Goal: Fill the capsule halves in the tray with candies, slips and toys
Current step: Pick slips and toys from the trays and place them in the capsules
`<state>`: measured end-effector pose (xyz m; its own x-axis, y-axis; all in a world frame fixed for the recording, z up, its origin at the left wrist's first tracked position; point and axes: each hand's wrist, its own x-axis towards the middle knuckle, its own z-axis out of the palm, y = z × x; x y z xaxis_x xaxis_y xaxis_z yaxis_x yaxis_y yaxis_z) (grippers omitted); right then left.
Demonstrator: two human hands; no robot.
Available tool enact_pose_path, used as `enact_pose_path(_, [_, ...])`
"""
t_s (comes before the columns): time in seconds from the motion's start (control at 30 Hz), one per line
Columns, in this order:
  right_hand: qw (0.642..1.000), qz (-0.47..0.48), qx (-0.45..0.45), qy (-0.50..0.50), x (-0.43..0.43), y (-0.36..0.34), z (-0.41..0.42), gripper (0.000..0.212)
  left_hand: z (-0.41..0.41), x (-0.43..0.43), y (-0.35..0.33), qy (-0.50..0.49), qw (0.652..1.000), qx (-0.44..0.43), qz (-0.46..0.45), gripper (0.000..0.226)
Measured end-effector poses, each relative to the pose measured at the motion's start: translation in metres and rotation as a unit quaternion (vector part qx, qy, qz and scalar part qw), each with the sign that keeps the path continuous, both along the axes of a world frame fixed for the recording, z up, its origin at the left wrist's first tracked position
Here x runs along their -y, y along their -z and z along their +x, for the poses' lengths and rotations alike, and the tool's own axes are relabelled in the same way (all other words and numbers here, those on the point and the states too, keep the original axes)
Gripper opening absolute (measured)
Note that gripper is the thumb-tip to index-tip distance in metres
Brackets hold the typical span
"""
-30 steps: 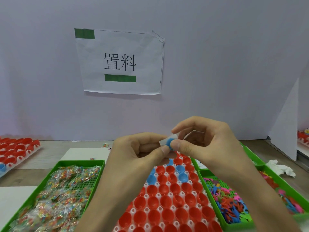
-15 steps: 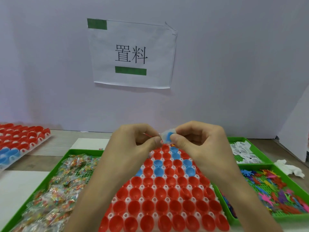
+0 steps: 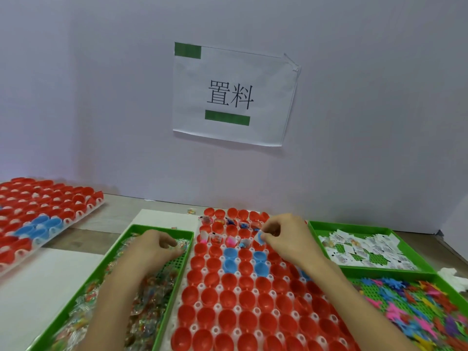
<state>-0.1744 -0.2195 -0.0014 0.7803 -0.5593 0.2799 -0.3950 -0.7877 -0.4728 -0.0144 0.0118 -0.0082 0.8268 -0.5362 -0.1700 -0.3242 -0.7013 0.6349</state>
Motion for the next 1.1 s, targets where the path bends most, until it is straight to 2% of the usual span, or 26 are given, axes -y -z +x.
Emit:
enact_pose_path(0.17, [0.998,-0.022,-0.05,0.006,0.004,0.011,0.015,0.008,0.002,0.004,0.006,-0.021,1.0,0.002,0.0,0.034])
enact_pose_path(0.37, [0.996,-0.001,-0.085,0.011,0.006,0.019,0.023,0.006,0.006,0.006,0.016,-0.044,0.999,0.02,-0.004,0.032])
enact_pose_path(0.57, [0.993,0.035,-0.112,0.001,0.01,0.013,0.025,0.003,0.007,0.006,0.025,-0.086,0.994,0.054,-0.037,0.014])
enact_pose_path(0.63, [0.993,0.034,-0.112,-0.007,0.01,0.011,0.023,0.005,0.006,0.006,0.026,-0.093,0.993,0.057,-0.052,0.016])
enact_pose_path(0.8, [0.995,0.027,-0.091,-0.015,0.012,0.009,0.016,0.014,0.006,0.006,0.027,-0.073,0.995,0.057,-0.045,0.018])
enact_pose_path(0.9, [0.997,0.059,-0.039,-0.007,0.017,0.006,0.009,0.008,0.005,0.007,0.027,-0.07,0.994,0.066,-0.047,0.013])
enact_pose_path(1.1, [0.993,0.067,0.056,0.085,0.06,-0.001,-0.034,0.013,0.005,0.01,0.028,-0.092,0.992,0.067,-0.051,0.014])
